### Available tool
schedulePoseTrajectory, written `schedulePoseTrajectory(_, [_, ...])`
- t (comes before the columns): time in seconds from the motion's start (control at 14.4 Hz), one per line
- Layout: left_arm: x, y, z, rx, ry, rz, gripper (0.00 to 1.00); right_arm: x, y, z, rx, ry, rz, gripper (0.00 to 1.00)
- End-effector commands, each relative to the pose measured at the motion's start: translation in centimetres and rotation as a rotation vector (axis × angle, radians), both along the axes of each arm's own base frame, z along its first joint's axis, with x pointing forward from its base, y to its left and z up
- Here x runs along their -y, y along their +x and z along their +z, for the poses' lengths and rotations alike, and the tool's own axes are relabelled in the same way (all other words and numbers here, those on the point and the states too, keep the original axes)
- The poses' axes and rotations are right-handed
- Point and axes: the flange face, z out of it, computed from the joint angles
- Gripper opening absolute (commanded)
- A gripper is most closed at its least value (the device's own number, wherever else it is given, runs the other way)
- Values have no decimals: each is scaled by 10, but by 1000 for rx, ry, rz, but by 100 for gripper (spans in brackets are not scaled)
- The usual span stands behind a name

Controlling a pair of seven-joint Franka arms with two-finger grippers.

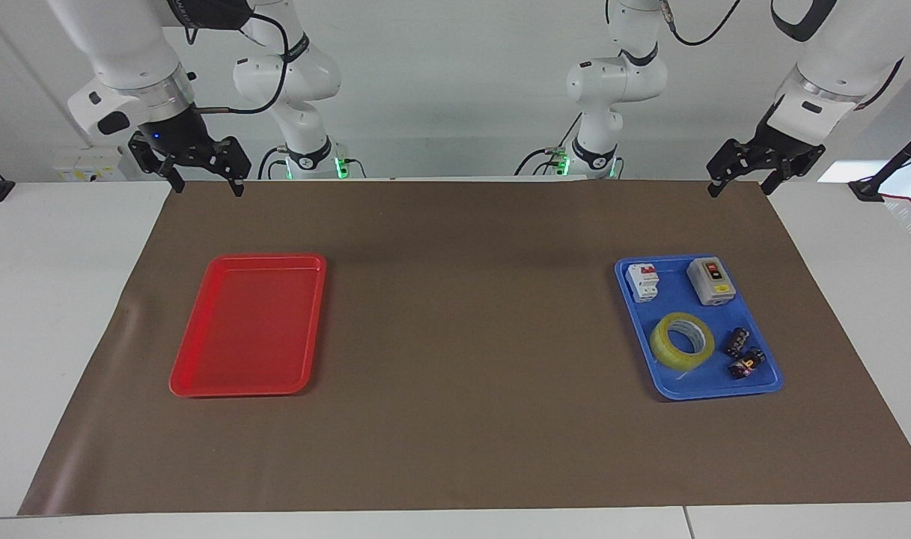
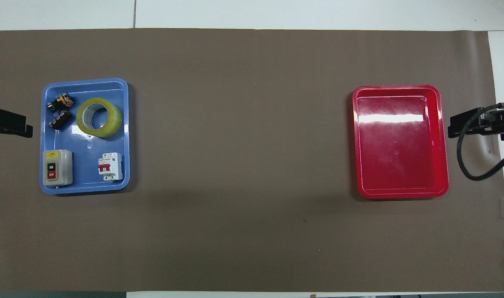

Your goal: Place and move tape with both arms

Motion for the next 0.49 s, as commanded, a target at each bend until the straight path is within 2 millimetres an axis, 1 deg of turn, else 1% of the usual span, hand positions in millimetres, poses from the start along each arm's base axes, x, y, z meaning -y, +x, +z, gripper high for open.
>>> schedulePoseTrajectory(0.0, [-5, -5, 0, 27, 21, -7, 100, 0, -2, 4, 3, 16, 15, 100])
schedulePoseTrajectory(0.28, [-5, -3, -2, 33, 21, -7, 100, 1, -2, 4, 3, 16, 14, 100])
schedulePoseTrajectory(0.42, [-6, 0, -7, 30, 21, -5, 100, 1, -2, 4, 3, 16, 14, 100])
